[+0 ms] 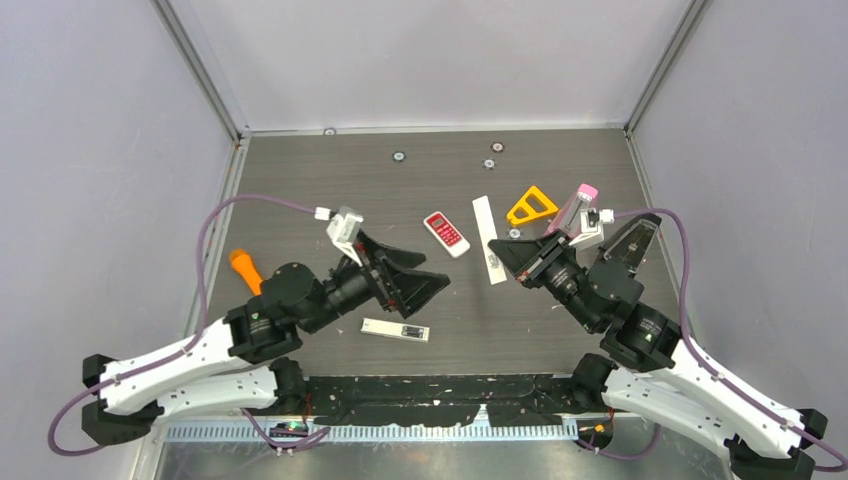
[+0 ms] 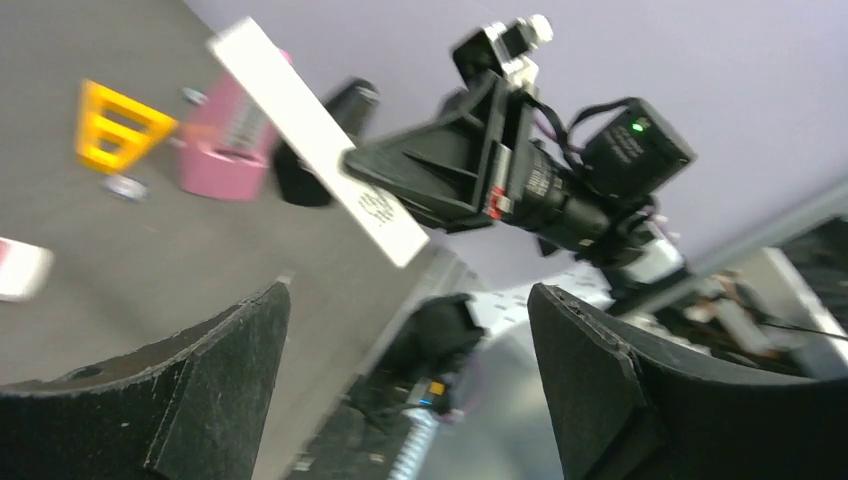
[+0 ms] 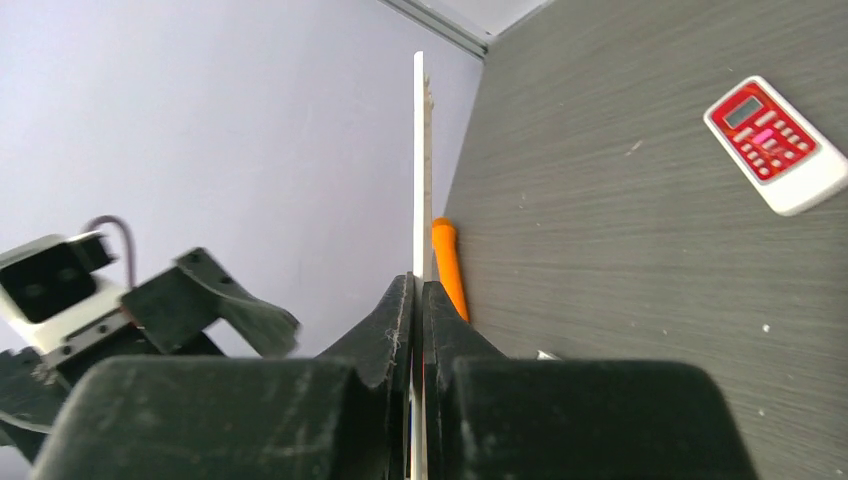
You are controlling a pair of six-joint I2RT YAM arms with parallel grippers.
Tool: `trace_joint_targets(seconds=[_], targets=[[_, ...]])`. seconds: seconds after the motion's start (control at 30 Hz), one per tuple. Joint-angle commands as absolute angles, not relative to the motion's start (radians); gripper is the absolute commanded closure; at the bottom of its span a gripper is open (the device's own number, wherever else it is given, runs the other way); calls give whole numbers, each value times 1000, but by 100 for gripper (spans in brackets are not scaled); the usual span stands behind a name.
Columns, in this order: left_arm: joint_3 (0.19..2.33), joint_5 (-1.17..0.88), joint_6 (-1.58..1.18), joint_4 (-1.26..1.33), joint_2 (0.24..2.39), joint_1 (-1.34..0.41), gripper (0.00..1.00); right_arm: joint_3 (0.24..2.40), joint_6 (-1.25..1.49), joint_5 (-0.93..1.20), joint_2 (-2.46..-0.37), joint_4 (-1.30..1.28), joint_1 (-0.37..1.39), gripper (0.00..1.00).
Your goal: Load the batteries into the remote control
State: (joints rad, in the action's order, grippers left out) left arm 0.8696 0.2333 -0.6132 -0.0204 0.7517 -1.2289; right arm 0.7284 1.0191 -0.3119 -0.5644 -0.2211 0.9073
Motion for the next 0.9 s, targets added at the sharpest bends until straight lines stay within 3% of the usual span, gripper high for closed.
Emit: trace_joint_targets(seconds=[0.0,0.17,0.33,0.77,0.87], targets=[[828,-115,-986,202,840,-1163,13,708,1013,-315,-554,-52,904,95],[829,-218,-1100,369,950,-1136,26,658,1062,-287,-553,64,904,95],[829,-208,-1139,379,986,-1128,33,631,1111,-261,-554,129,904,95],[813,-185,-1259,320,975,-1059,32,624,1163,-181,-572,196,904,95],[832,-216,-1261,282,990,-1039,36,622,1177,-154,-576,219,904,95]])
